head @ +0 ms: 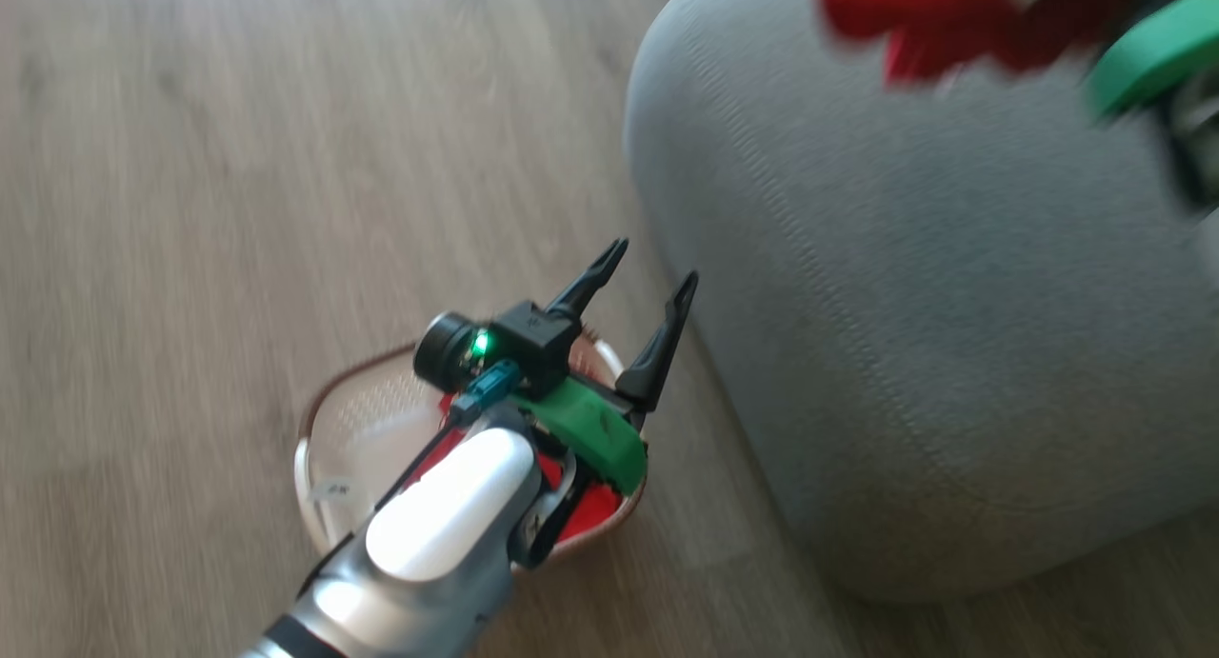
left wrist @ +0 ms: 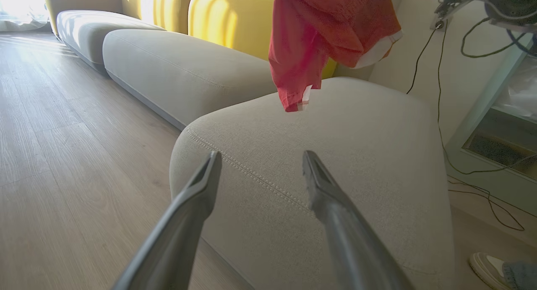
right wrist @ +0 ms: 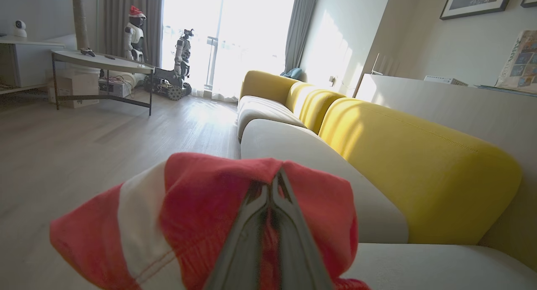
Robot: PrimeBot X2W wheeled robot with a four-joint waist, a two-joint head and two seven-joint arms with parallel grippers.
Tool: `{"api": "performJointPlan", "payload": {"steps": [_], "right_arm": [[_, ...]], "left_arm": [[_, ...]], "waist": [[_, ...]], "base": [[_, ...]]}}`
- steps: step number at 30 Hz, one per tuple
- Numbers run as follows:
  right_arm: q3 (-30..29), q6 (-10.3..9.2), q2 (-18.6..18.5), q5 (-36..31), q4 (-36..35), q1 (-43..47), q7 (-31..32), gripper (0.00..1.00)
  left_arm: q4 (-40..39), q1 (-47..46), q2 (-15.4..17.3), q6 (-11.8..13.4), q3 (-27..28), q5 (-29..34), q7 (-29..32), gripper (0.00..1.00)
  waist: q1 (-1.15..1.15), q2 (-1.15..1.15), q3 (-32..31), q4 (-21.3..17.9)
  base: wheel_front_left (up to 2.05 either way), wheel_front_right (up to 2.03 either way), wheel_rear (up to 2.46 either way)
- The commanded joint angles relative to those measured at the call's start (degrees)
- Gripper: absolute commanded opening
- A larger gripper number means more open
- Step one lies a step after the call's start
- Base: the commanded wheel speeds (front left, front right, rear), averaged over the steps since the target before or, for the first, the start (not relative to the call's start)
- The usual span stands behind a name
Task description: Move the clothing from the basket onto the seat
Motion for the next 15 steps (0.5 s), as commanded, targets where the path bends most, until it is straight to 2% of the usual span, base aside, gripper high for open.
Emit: {"api": "performJointPlan", "payload": {"steps": [1,3,7,15], "right_arm": [[-0.48,-0.02,-1.44,0.45,-0.66,-3.34,-0.70,0.00],[-2.39,-0.02,-3.82,-0.17,3.39,-9.25,-0.94,0.00],[-6.54,-0.02,-6.37,-1.54,9.78,-15.48,-1.36,0.00],[-16.11,-0.02,-8.30,-8.03,19.27,-17.78,-2.21,0.00]], "left_arm": [[-2.25,-2.67,1.06,0.59,1.16,0.70,0.24,1.00],[-4.00,-4.12,1.82,1.15,1.05,1.55,0.90,1.00],[-6.22,-5.86,2.91,1.93,0.53,3.06,1.73,1.00],[-9.81,-7.93,3.65,2.36,-0.68,4.72,2.83,1.00]], "waist": [[0.00,0.00,3.87,3.02],[0.00,0.00,7.01,4.65],[0.00,0.00,10.81,6.77],[0.00,0.00,16.75,10.80]], "base": [[0.00,0.00,0.00],[0.00,0.00,0.00],[0.00,0.00,0.00],[0.00,0.00,0.00]]}}
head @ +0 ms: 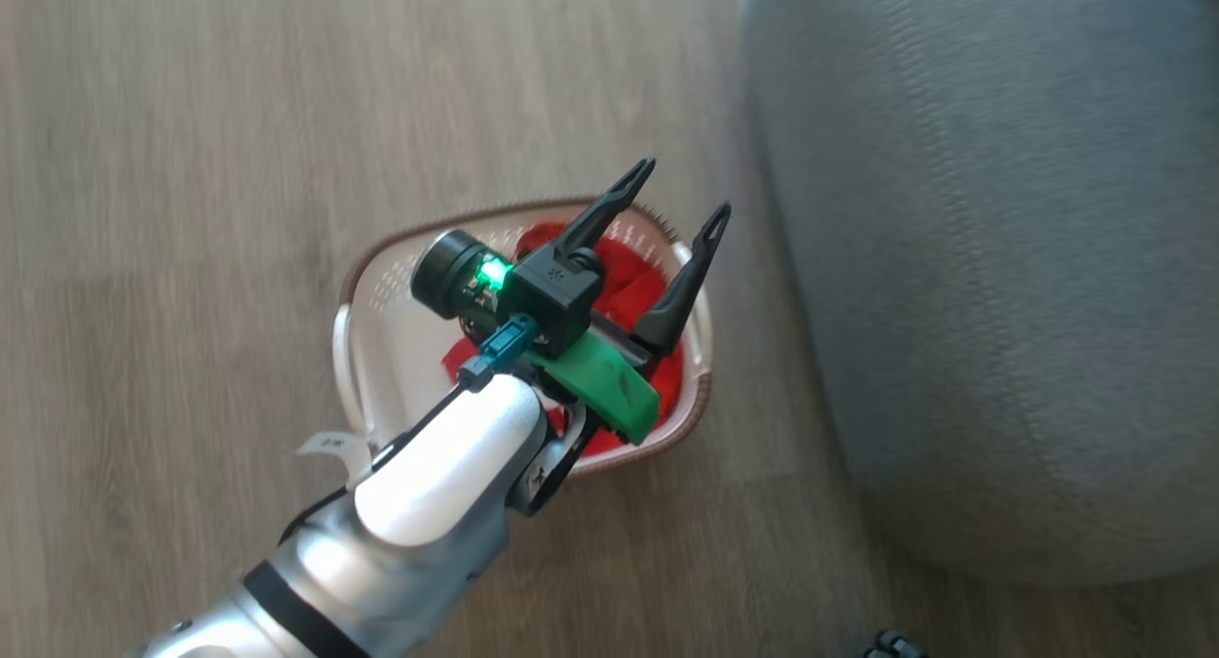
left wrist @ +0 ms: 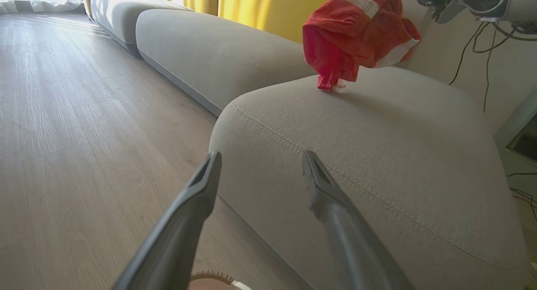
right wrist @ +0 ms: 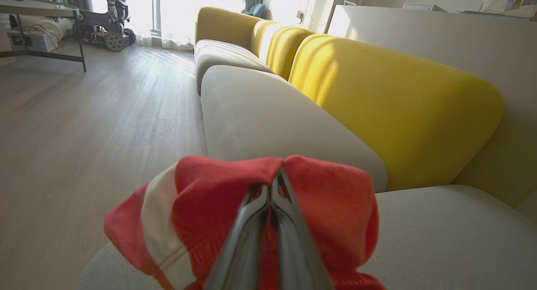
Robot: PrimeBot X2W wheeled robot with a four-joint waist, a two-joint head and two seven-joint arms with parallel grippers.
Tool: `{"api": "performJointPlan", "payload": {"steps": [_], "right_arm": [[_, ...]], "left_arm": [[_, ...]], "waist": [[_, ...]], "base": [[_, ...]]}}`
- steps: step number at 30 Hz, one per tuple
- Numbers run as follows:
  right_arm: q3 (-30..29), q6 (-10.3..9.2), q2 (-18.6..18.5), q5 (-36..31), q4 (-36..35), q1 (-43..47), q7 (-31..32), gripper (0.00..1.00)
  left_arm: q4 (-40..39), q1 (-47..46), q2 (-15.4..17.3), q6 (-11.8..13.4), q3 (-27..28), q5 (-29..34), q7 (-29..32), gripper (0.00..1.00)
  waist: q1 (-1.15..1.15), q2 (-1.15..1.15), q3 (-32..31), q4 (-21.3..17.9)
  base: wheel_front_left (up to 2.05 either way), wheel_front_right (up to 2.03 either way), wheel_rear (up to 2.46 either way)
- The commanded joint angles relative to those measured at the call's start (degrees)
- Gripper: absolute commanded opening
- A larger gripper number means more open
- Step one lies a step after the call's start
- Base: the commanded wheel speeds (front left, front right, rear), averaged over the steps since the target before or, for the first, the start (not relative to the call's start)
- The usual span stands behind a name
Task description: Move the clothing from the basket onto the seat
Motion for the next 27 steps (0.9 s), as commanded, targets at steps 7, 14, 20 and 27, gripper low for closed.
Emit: {"api": "performJointPlan", "payload": {"steps": [7,14,20,27], "right_arm": [[-6.55,-0.02,5.31,-4.60,-1.38,5.13,-0.75,0.00],[-8.43,-0.02,10.99,-6.94,-2.28,9.65,-0.76,0.00],[-9.36,-0.02,12.95,-6.64,-4.18,11.65,-0.76,1.00],[-4.33,-0.02,13.53,-4.73,-8.08,15.94,-0.76,1.00]], "left_arm": [[-2.78,-2.75,1.90,0.94,0.81,1.03,0.70,1.00],[-2.96,-2.20,2.80,1.50,0.64,0.86,1.03,1.00],[-2.91,-1.55,3.24,1.72,0.70,0.28,1.13,1.00],[-1.80,1.03,3.81,2.12,2.17,-1.95,-0.30,1.00]], "waist": [[0.00,0.00,4.96,1.88],[0.00,0.00,4.78,0.47],[0.00,0.00,3.69,-0.39],[0.00,0.00,-0.27,-1.00]], "base": [[0.00,0.00,0.00],[0.00,0.00,0.00],[0.00,0.00,0.00],[0.00,0.00,0.00]]}}
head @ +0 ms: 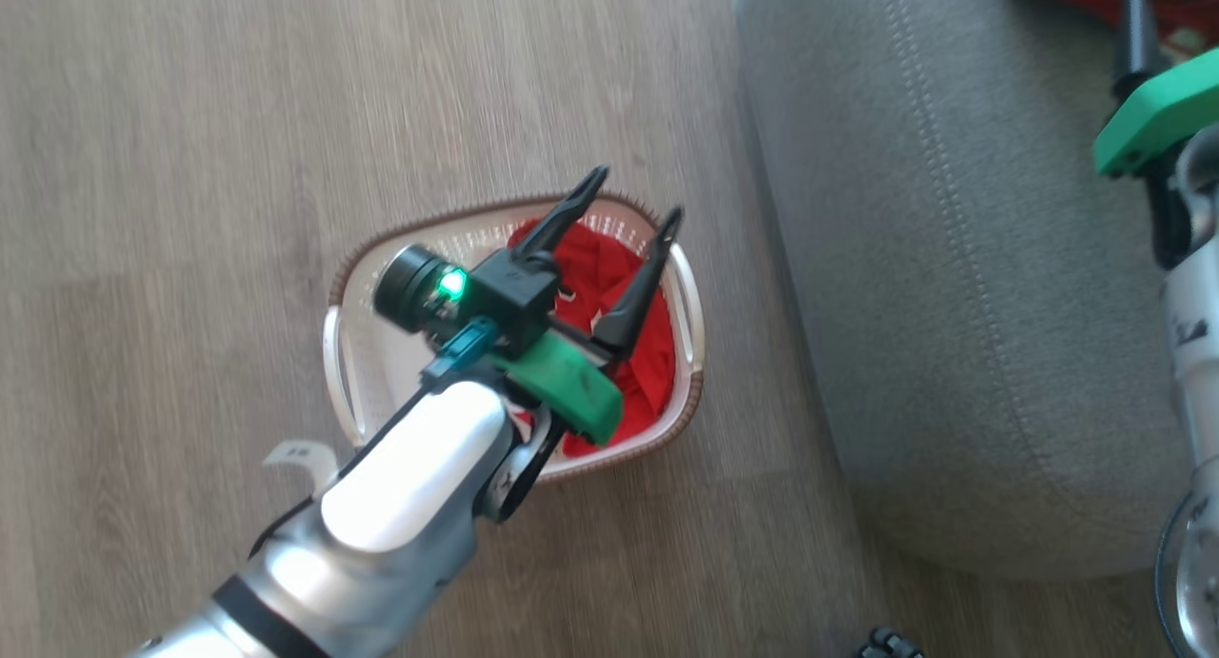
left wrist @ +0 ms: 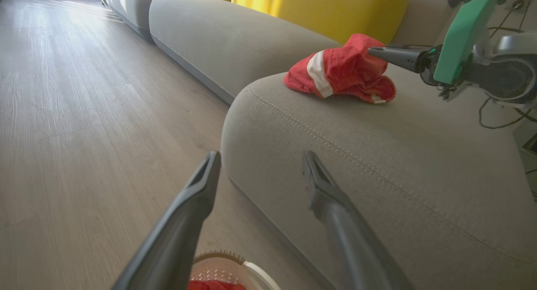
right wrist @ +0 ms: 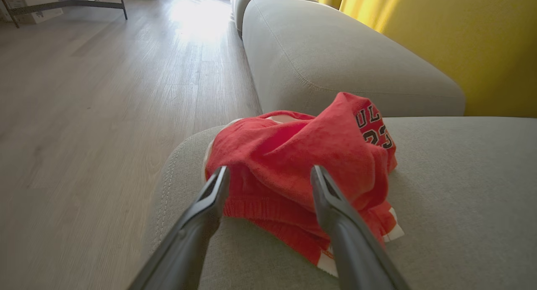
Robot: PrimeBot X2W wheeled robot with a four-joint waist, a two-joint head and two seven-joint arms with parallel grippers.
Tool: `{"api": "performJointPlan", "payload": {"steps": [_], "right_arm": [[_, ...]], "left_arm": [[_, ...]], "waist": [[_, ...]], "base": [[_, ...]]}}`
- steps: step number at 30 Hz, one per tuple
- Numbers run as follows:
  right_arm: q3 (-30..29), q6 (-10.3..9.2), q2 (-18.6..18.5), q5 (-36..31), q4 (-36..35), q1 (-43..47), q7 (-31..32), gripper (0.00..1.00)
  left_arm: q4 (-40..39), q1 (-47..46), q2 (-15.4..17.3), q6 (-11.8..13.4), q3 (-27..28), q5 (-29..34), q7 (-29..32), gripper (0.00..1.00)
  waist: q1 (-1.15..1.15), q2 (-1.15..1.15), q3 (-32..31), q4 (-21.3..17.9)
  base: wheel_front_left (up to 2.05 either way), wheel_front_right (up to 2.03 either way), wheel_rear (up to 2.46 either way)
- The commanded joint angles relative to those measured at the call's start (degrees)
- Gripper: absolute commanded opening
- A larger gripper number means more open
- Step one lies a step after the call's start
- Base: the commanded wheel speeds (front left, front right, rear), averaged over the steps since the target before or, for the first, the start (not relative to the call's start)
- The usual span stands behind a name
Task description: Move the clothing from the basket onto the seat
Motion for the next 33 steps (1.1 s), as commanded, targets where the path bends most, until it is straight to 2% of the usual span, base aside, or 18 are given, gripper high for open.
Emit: {"api": "performJointPlan", "payload": {"steps": [1,8,17,26,33], "right_arm": [[1.85,-0.02,0.05,0.84,-2.57,0.80,-0.53,1.00],[7.70,-0.02,-1.17,4.05,-6.51,4.95,-0.53,1.00],[12.59,-0.02,-1.32,7.96,-8.73,9.96,-0.53,1.00],[13.51,-0.02,2.19,11.23,-14.33,18.14,-0.53,1.00],[11.29,-0.02,7.14,9.14,-23.16,26.68,-0.53,1.00]], "left_arm": [[-1.34,0.57,1.32,0.60,2.12,-0.54,-0.77,1.00],[-0.49,4.25,1.71,1.52,4.72,-3.00,-2.46,1.00],[0.40,10.92,2.39,3.13,9.43,-6.17,-3.45,1.00],[-2.30,19.94,4.71,6.56,16.36,-5.60,-3.61,1.00],[-5.43,27.74,7.13,8.52,21.16,-4.04,-3.62,1.00]], "waist": [[-0.01,0.00,-2.00,-0.17],[-0.01,0.00,-8.67,0.76],[-0.01,0.00,-17.78,4.35],[-0.01,0.00,-23.51,8.73],[-0.01,0.00,-25.94,10.78]], "base": [[0.00,0.00,0.00],[0.00,0.00,0.00],[0.00,0.00,0.00],[0.00,0.00,0.00],[0.00,0.00,0.00]]}}
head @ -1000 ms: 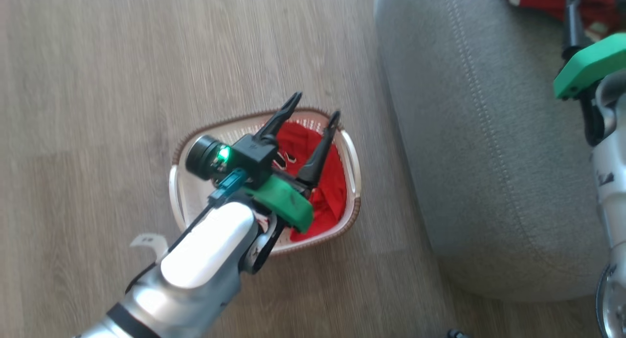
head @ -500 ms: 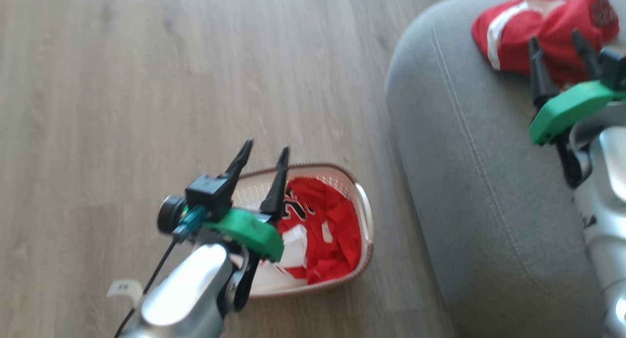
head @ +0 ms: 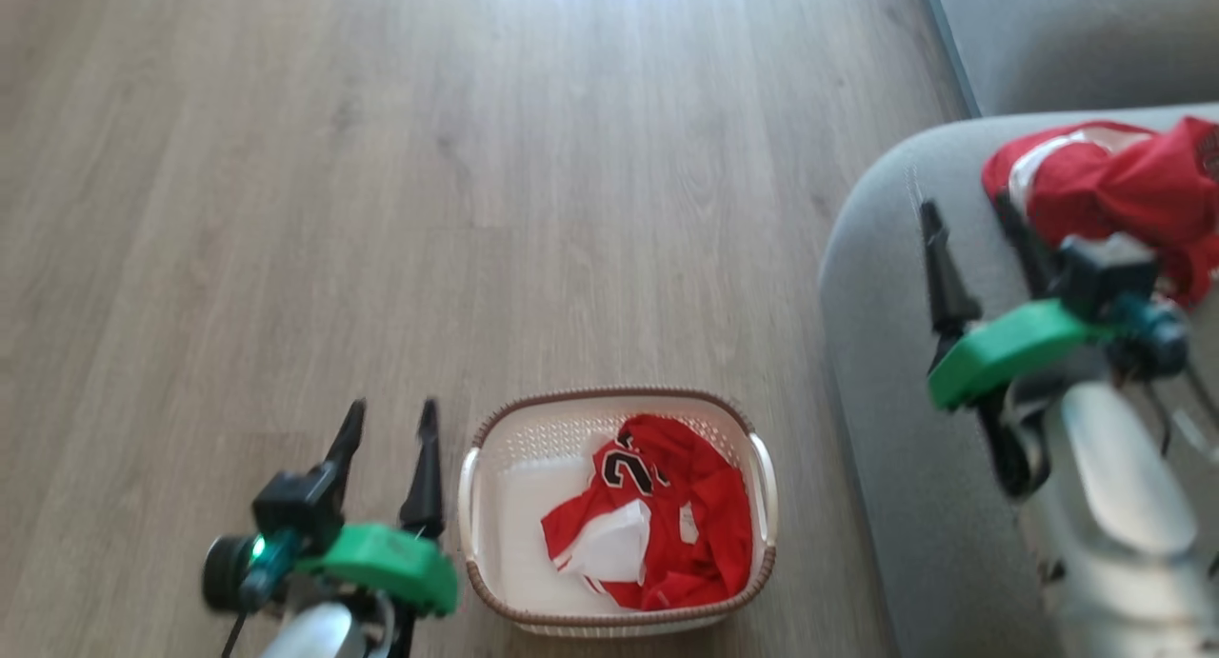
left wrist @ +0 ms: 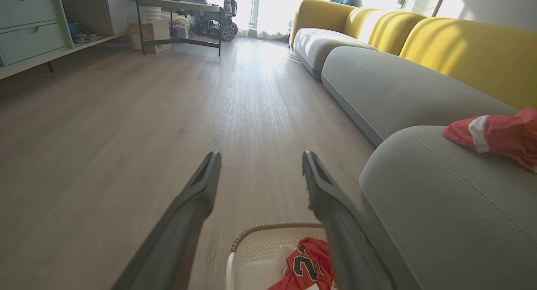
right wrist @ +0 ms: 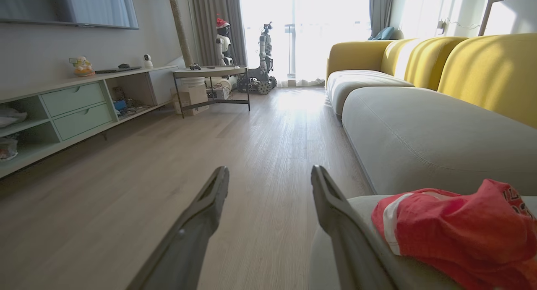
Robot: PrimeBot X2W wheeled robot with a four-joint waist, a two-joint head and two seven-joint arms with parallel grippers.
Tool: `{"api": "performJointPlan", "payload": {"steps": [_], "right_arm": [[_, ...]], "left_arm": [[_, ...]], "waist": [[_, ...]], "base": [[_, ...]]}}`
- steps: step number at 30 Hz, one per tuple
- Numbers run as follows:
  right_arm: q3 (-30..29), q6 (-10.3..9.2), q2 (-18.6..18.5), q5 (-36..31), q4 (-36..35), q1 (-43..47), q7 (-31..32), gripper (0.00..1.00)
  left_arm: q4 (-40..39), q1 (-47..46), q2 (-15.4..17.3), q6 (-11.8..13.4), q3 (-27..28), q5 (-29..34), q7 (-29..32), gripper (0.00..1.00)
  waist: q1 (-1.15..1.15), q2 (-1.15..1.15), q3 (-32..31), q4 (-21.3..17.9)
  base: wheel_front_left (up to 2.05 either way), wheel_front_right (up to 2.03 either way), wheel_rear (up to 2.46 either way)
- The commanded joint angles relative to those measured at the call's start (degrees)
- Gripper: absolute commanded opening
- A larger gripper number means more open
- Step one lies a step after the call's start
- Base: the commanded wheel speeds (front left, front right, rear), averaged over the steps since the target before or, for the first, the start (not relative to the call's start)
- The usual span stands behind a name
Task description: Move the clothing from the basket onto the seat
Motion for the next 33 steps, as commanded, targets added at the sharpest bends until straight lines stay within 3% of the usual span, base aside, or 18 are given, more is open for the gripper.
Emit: {"api": "performJointPlan", "payload": {"steps": [1,11,19,33], "right_arm": [[0.27,-0.02,1.13,-1.63,-3.75,1.20,-0.53,1.00],[-1.47,-0.02,4.82,-4.07,-13.80,13.98,-0.53,1.00],[2.09,-0.02,4.89,1.07,-17.38,21.39,-0.39,1.00],[1.02,-0.02,4.90,0.77,-21.26,26.04,-0.10,1.00]], "left_arm": [[-2.37,-0.18,2.15,0.49,3.11,0.67,-0.70,1.00],[-6.72,8.71,4.20,1.63,7.89,2.44,-0.71,1.00],[-13.14,16.27,6.36,2.87,12.24,4.42,-0.71,1.00],[-13.10,19.13,5.61,2.31,13.21,4.98,-0.71,1.00]], "waist": [[0.00,0.00,-1.00,0.93],[0.00,0.00,-2.44,1.86],[0.00,0.00,-3.52,1.68],[0.00,0.00,-4.42,2.08]], "base": [[0.00,0.00,0.00],[0.00,0.00,0.00],[0.00,0.00,0.00],[0.00,0.00,0.00]]}}
